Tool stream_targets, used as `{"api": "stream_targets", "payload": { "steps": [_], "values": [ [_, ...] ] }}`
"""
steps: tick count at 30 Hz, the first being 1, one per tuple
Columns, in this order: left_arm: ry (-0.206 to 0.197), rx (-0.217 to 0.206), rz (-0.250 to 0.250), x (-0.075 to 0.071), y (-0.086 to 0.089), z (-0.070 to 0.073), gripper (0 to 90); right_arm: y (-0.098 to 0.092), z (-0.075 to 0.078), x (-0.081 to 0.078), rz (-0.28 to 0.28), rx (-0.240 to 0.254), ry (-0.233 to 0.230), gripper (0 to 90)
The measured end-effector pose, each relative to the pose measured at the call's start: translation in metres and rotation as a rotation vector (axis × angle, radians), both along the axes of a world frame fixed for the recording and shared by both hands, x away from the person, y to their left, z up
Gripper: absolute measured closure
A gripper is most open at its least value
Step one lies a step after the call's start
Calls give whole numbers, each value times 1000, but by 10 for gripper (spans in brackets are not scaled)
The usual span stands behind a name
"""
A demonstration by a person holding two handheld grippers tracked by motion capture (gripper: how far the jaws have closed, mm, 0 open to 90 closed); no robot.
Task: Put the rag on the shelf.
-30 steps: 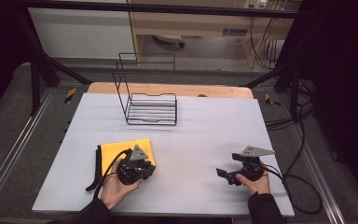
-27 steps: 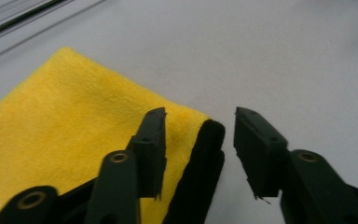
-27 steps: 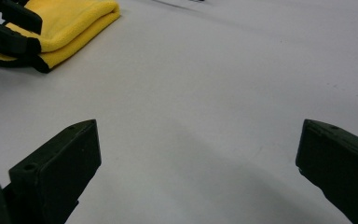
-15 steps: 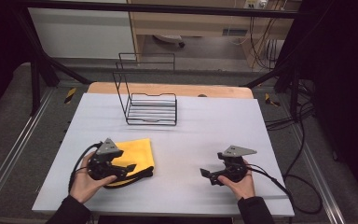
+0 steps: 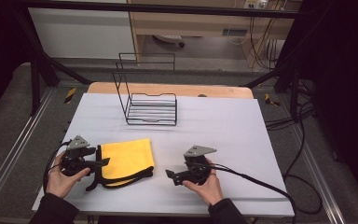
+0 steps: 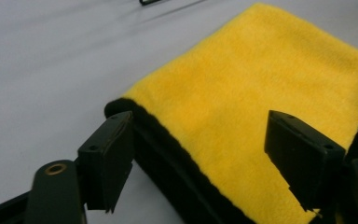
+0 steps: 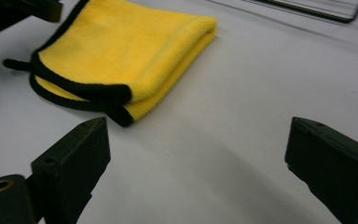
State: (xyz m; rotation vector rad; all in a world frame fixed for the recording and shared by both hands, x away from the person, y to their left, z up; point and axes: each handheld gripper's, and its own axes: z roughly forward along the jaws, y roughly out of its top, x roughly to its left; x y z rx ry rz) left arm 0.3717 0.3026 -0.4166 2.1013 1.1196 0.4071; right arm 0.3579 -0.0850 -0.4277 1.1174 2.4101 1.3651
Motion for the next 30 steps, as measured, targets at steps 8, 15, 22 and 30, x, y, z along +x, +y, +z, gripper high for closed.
{"api": "stream_targets", "payload": {
  "steps": [8,15,22,30],
  "values": [
    [40,19,31,3,11,-13,413,45,-3,3,13,12,12,220],
    [62,24,11,5,12,-19,522,69,-18,7,-1,-50,34,357],
    [91,22,-1,6,10,-21,596,75,-20,6,1,-49,80,534],
    [130,6,7,7,9,-21,667,79,-26,3,-15,-69,105,645]
  ]
}}
